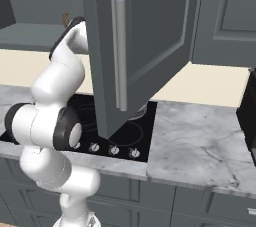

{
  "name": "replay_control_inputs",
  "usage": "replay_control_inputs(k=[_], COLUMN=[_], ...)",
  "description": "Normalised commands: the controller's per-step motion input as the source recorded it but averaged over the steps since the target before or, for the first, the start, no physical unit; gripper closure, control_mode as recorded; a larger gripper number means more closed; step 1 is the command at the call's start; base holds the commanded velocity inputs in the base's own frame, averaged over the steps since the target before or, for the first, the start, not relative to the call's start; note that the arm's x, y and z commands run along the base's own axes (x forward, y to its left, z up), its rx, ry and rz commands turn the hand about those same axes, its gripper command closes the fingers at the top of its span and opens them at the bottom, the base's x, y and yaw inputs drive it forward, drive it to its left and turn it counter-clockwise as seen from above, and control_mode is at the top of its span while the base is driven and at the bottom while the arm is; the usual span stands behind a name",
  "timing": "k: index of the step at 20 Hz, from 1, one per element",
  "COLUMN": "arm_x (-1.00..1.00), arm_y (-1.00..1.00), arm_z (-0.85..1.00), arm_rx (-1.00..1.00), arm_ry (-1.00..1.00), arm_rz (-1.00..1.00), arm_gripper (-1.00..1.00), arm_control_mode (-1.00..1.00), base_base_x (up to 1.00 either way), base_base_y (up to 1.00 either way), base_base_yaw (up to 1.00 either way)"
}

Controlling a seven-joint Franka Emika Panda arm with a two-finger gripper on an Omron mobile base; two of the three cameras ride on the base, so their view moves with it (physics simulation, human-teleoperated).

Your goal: Open the cabinet and move the ladle to the pot. Then close the cabinet.

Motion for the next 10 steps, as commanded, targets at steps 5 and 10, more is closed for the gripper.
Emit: replay_control_inputs(k=[5,10], arm_x=[-1.0,-1.0], arm_y=[0.0,0.0], arm_z=[0.0,0.14], arm_rx=[0.0,-0.01], arm_ry=[-0.1,-0.05], arm_rz=[0.0,0.0], arm_gripper=[1.0,1.0], arm_control_mode=[-1.0,-1.0], base_base_x=[0.0,0.0], base_base_y=[0.0,0.0], base_base_yaw=[0.0,0.0])
